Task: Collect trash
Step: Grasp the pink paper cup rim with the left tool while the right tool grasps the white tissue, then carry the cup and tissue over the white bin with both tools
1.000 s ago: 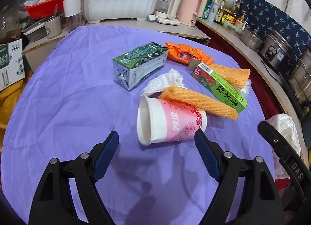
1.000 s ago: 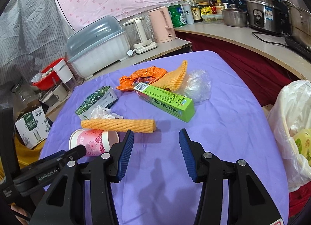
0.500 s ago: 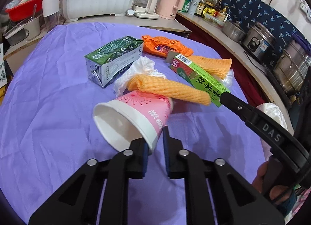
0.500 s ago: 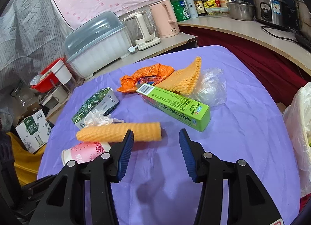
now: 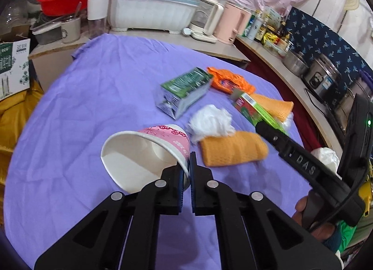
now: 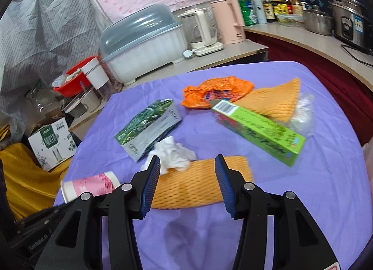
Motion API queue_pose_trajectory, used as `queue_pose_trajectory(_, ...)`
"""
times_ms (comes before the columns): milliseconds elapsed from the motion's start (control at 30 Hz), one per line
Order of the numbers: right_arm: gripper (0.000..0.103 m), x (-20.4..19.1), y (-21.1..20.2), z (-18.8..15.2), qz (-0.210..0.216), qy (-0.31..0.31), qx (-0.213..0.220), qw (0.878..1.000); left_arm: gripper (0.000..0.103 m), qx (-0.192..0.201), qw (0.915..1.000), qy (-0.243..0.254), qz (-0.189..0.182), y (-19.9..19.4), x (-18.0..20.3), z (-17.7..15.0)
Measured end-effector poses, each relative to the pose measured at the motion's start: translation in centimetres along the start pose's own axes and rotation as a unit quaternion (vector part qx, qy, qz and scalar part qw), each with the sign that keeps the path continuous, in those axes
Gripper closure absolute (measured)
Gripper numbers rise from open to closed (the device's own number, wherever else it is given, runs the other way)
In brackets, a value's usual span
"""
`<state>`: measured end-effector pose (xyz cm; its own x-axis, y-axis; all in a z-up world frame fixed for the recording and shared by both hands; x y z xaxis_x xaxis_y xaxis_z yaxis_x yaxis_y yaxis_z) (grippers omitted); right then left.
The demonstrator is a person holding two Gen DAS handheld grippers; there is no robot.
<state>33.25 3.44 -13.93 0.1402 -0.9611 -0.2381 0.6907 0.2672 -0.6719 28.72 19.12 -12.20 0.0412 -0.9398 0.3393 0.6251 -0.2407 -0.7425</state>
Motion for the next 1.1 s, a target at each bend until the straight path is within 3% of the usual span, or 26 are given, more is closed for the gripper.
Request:
queue_pose_trajectory(333,0.055,-3.4,5.5,-0.7,0.009,-0.027,-0.037,0.999,0.099,0.015,0.9997,-0.015,0.009,1.1,-2.0,3.3)
queue_pose_trajectory(367,0.059,-3.4,5.9,-0.9,0.009,-0.026,-0.041,0.999,0.099,0.014,0.9997,-0.017,0.009,1.2,-2.1,3.5)
queue_pose_trajectory(467,0.092,-3.5,6.6,-1.5,0.013,-0.027,-0.052,0.998,0.099,0.013,0.9997,-0.02,0.01,1.5,-2.2,3.6)
queue_pose_trajectory(500,0.094,-3.4,6.5,-1.6,0.014,-0.027,-0.053,0.998,0.099,0.013,0.9996,-0.021,0.01,1.5,-2.2,3.6)
queue_pose_trajectory(767,0.098,-2.1,2.7,-0.1,0.022,-0.007,-0.017,1.0,0.099,0.017,0.9998,-0.009,0.003,0.6,-0.5,3.2)
queue_pose_trajectory(1100,0.098,2.3,-5.9,2.2,0.003,0.014,0.049,0.999,0.099,0.036,0.9981,0.042,-0.029,-3.1,7.5,1.9)
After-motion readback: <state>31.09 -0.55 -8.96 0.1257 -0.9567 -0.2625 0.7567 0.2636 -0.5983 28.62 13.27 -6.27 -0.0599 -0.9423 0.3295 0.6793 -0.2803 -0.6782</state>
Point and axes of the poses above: each gripper's, at about its wrist camera, not at the fingertips, and y roughly the way its jaws point, x to its right, z to its top, the point moved 10 cm from there along y, roughly the way its jaws point, and after that the axes turned 5 degrees about -y, right-handed, at the moved point
